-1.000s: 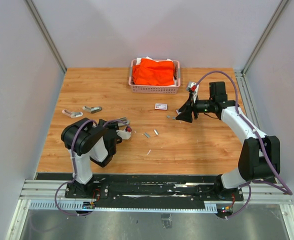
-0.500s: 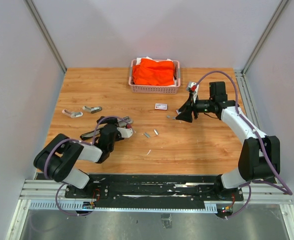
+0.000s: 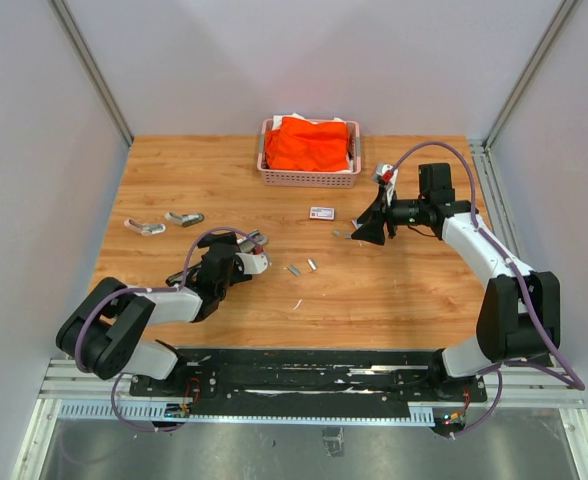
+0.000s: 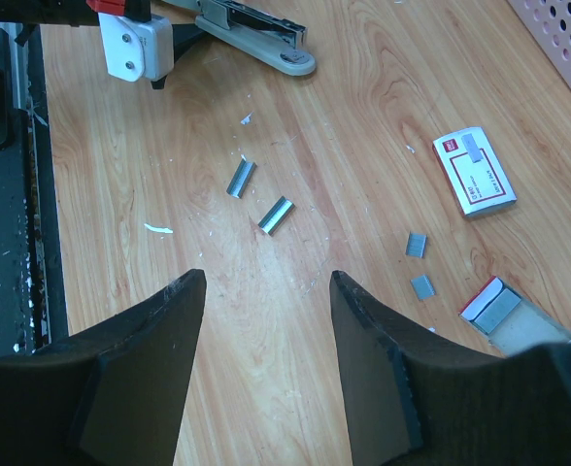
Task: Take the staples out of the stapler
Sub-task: Place the stapler at the center of the board.
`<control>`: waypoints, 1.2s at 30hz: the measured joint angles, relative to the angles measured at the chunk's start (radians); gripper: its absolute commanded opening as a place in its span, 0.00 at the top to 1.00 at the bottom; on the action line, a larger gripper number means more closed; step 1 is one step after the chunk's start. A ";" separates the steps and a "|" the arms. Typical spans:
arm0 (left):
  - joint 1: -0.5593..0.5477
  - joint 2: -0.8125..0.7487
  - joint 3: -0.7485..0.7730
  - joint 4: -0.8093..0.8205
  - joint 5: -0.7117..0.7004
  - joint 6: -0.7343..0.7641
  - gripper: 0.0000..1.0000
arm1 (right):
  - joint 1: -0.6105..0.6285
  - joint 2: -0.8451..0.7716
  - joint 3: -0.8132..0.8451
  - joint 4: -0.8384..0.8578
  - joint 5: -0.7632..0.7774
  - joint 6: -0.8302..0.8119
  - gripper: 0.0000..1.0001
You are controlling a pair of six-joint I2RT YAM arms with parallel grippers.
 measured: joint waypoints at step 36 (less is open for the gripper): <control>0.051 -0.088 0.256 -0.673 0.387 -0.129 0.03 | 0.240 0.112 0.143 -0.093 0.157 -0.182 0.40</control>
